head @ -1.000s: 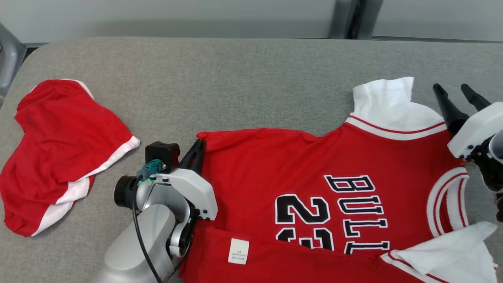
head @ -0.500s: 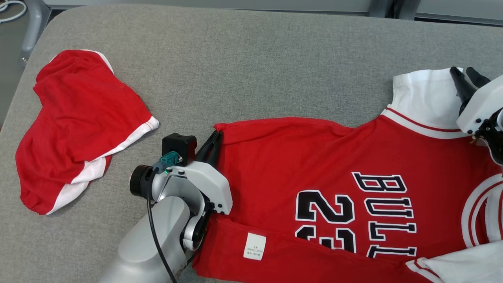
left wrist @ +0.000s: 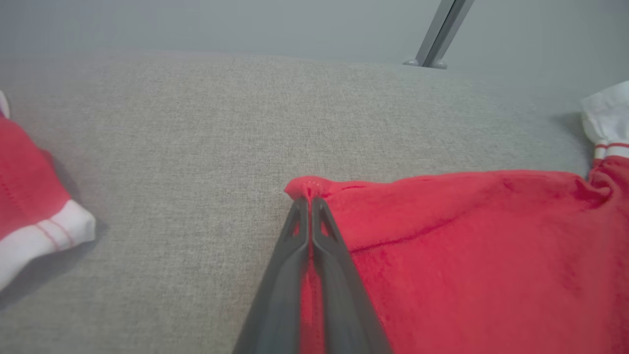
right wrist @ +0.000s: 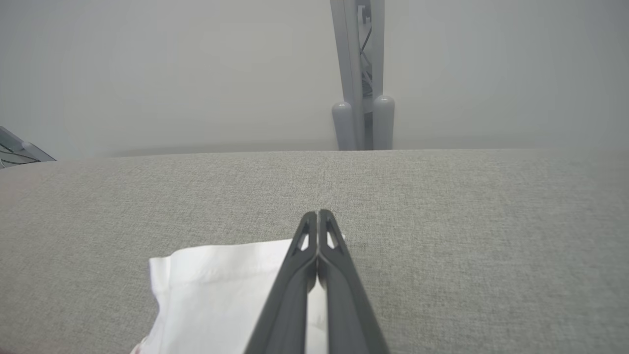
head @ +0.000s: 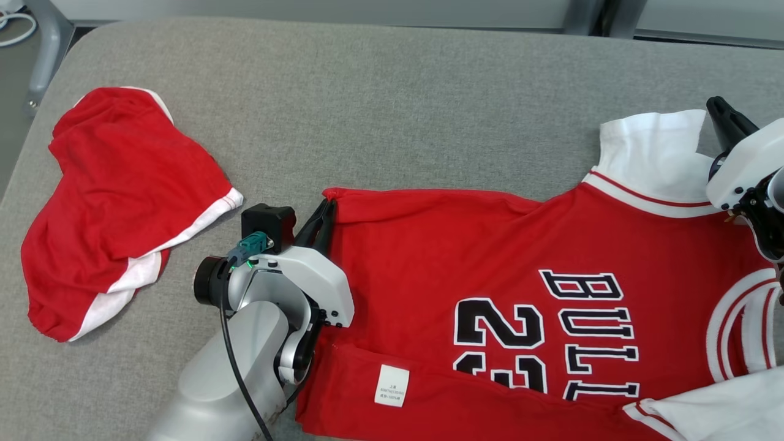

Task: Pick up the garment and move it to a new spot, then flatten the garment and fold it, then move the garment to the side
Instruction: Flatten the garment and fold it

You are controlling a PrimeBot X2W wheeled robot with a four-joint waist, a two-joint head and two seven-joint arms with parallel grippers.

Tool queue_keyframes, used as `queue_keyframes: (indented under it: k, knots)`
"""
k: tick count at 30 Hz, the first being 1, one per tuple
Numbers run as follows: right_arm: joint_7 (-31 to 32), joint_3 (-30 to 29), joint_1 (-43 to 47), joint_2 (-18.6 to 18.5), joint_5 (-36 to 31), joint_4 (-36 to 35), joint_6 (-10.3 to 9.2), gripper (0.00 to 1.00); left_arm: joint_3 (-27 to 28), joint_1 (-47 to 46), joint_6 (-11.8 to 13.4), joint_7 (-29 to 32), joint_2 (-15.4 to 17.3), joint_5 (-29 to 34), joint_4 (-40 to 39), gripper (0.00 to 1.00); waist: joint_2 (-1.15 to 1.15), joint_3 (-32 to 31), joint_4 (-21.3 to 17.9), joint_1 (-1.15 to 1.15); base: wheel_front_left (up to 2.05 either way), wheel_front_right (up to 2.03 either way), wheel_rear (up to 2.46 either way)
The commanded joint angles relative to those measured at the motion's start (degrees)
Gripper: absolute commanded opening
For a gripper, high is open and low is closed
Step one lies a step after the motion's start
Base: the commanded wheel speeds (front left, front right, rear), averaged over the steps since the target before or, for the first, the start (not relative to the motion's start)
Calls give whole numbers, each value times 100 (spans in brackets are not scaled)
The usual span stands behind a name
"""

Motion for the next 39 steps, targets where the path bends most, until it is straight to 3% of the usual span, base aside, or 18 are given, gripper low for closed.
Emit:
queue_keyframes:
  k: [1,13,18,21,26,32,33,34,39]
  knots:
    - [-65,26,73,-36,47,-34,0,0,28,-27,-8,-33,25,-39,14,0,0,-60,-47,0,0,0,0]
    - [-766,433,492,-341,454,-713,0,0,116,199,10,-116,83,-199,236,0,0,-588,-427,0,0,0,0]
    - [-1421,564,770,-558,-311,-1170,0,0,189,351,24,-176,156,-297,346,0,0,-808,-672,0,0,0,0]
    - [-1497,191,1081,-555,-708,-1467,0,0,243,454,41,-219,204,-358,390,0,0,-926,-822,0,0,0,0]
    - [-1498,-947,2124,-191,-1315,-2275,0,0,403,629,87,-319,285,-508,434,0,0,-1089,-1057,0,0,0,0]
    - [-1501,-2233,3601,627,-2238,-3232,0,0,520,828,106,-402,358,-634,479,0,0,-1220,-1239,0,0,0,0]
    - [-1501,-2419,3771,750,-2442,-3383,0,72,530,844,113,-415,354,-644,478,0,0,-1229,-1255,0,0,0,0]
    - [-1501,-2570,3946,912,-2581,-3502,0,100,538,868,109,-425,356,-651,465,0,0,-1235,-1263,0,0,0,0]
    - [-1501,-2887,4417,1331,-2972,-3803,0,100,534,958,103,-437,398,-681,445,0,0,-1237,-1258,0,0,0,0]
